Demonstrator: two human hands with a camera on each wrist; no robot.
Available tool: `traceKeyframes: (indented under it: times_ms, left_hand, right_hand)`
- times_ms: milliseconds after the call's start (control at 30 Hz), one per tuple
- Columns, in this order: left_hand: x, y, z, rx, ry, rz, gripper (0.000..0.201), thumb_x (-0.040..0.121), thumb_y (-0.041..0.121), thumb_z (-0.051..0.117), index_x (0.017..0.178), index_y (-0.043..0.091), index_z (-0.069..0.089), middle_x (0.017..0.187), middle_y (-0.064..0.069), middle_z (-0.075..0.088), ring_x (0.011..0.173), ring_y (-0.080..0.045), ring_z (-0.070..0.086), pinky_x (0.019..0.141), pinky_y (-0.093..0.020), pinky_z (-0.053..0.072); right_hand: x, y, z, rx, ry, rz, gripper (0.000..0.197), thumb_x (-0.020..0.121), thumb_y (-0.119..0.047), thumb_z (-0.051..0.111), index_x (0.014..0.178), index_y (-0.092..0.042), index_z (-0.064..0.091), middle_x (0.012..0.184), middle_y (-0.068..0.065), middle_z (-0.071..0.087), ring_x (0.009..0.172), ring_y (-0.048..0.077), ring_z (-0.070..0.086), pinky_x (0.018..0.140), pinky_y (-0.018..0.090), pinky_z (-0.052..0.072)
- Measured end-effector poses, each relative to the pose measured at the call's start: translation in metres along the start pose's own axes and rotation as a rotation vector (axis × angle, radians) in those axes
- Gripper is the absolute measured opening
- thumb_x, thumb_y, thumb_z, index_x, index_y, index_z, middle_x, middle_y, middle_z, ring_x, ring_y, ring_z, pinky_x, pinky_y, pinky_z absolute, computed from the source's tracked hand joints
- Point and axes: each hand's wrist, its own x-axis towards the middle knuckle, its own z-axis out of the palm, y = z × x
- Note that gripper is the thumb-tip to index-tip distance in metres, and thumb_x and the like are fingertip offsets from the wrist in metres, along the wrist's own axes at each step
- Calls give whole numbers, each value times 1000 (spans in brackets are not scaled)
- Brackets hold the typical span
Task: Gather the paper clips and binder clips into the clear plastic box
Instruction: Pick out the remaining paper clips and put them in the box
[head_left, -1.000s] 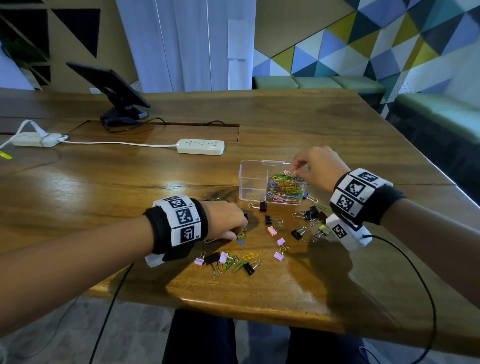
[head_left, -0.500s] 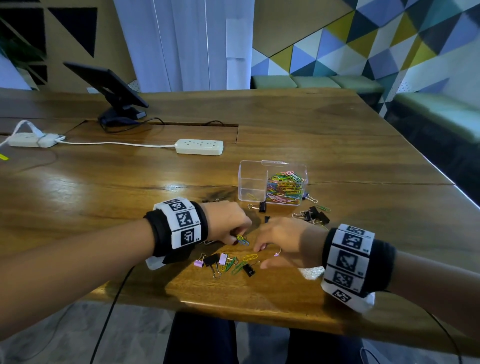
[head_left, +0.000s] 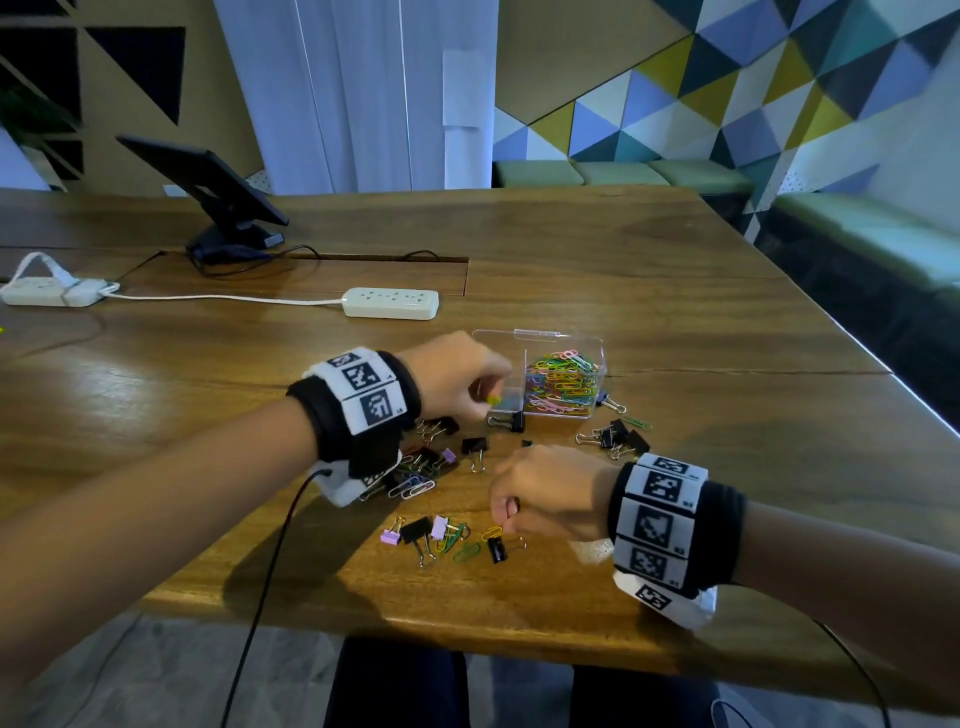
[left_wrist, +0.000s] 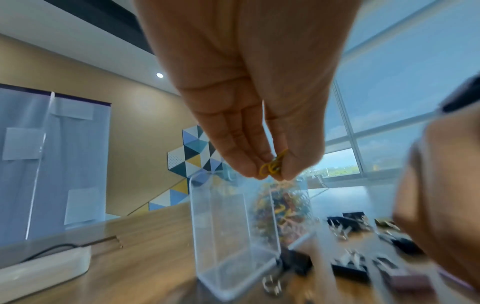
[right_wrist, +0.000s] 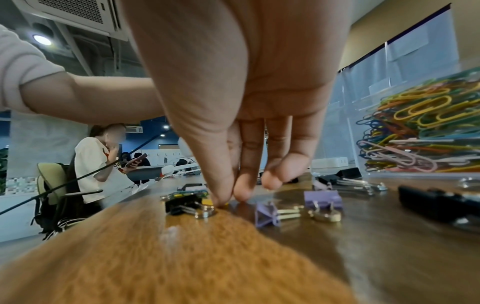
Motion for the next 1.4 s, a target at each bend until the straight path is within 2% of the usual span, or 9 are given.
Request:
traceKeyframes:
  times_ms: [233,300,433,633,767,933,1133,1267,1400]
  left_hand:
    - [47,19,-18,-26,243,-14,9,86,17,61,82,15,54,82,2,58,77,-15,57,67,-20,41]
    - [57,24,-15,-21,255,-34,7,88,18,60,88,12,56,85,1,57,79,-16,57,67,-21,40]
    - [71,29,-4,-45,215,-84,12,89,17,60,97,8,59,96,-5,64,87,-19,59,72,-25,45]
    - [74,27,6,-153,223,-150,20,88,17,62,106,10,67,109,-6,67,101,-21,61,88,-30,48]
    - [71,25,10,-93,206,-157,28,91,20,57,117,13,64,117,-8,58,109,-21,54,92,-31,40]
    - [70,26,11,-31,179,-150,32,93,19,54,123,13,59,120,-8,60,112,-23,55,95,-32,41]
    - [72,22,10,-123,217,-243,31,89,10,60,119,14,61,111,-5,68,103,-20,63,95,-38,50]
    - [69,20,16,-244,337,-174,31,83,-1,63,112,12,62,107,-4,67,93,-18,64,88,-35,54]
    - [64,21,15,-226,393,-88,27,86,-3,57,110,9,64,111,-7,63,92,-18,63,87,-29,52]
  right_hand:
    - [-4,7,2,-90,-127,11,21,95,-23,45,108,-15,58,115,2,54,106,17,51,81,24,39]
    - [-7,11,1,-125,-158,34,25,95,-28,43,111,-13,57,114,4,54,103,18,52,80,26,42]
    - [-15,24,2,-152,-132,103,21,94,-26,46,106,-12,56,109,5,56,102,19,53,93,35,46]
    - [-26,40,-21,-55,77,225,19,93,-21,45,104,-13,59,103,-1,55,90,9,49,85,20,45]
    - [-25,62,-45,8,261,283,12,90,-20,50,90,-15,61,89,-2,62,82,11,56,76,21,45]
    - [-23,92,-62,26,392,432,9,90,-20,52,81,-22,53,73,-12,50,72,7,51,74,25,46]
    - [-17,109,-63,11,455,523,7,88,-17,53,83,-18,58,79,-6,58,79,15,58,75,29,51]
    - [-13,110,-63,-3,483,489,17,89,-14,48,95,-15,65,97,0,64,86,16,59,81,32,51]
    - [-15,104,-59,-12,513,381,22,91,-13,48,102,-18,67,104,-1,64,83,10,55,78,24,43]
